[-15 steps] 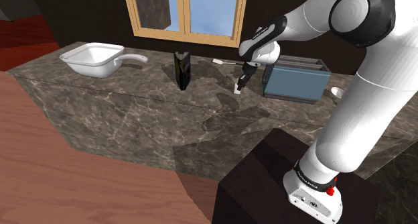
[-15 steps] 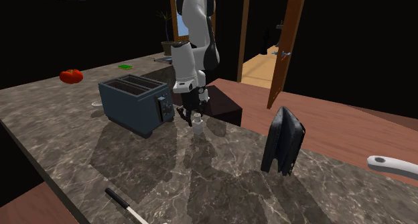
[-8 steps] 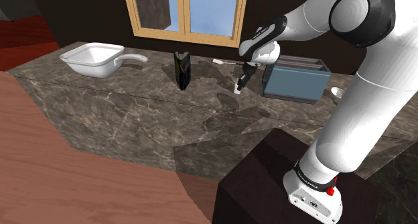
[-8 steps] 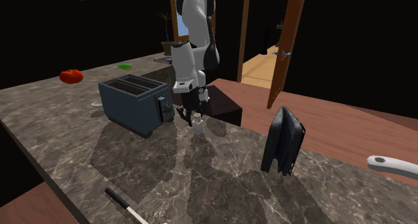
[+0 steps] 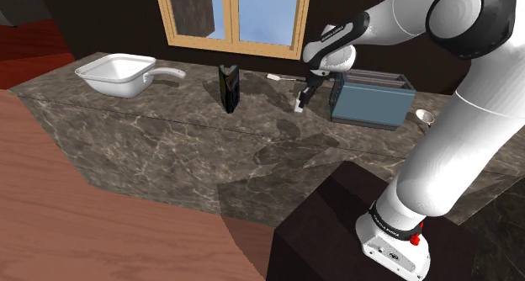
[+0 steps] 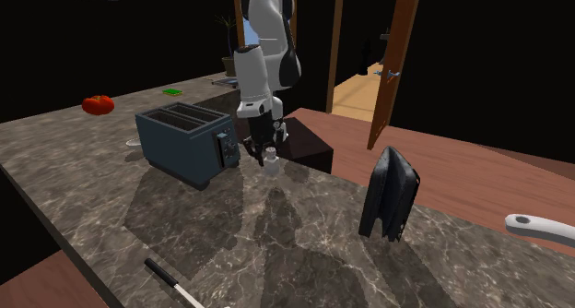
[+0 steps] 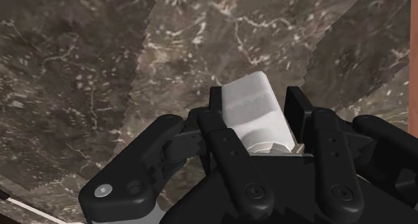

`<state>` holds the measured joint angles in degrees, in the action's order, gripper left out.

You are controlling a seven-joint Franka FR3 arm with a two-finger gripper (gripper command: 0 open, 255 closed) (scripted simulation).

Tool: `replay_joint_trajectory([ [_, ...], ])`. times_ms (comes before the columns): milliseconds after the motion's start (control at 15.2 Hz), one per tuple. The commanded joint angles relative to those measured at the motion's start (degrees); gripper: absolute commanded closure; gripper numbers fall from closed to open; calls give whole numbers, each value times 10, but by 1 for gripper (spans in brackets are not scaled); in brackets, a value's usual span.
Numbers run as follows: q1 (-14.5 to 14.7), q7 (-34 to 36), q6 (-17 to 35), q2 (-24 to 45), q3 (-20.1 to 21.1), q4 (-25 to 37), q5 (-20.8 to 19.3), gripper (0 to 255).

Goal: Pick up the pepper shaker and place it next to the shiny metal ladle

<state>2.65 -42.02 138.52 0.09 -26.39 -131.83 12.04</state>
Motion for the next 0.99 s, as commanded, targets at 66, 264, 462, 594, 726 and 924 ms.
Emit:
replay_joint_trajectory([
  [66, 0, 14, -21, -18, 0, 7, -17, 255],
  [264, -1, 25, -43, -32, 1, 17, -29, 255],
  [462, -2, 35, -65, -45, 2, 28, -40, 255],
  [594, -2, 41, -80, -53, 3, 36, -47, 255],
  [726, -3, 47, -95, -60, 4, 45, -53, 255],
  [924, -3, 54, -118, -70, 5, 59, -60, 255],
])
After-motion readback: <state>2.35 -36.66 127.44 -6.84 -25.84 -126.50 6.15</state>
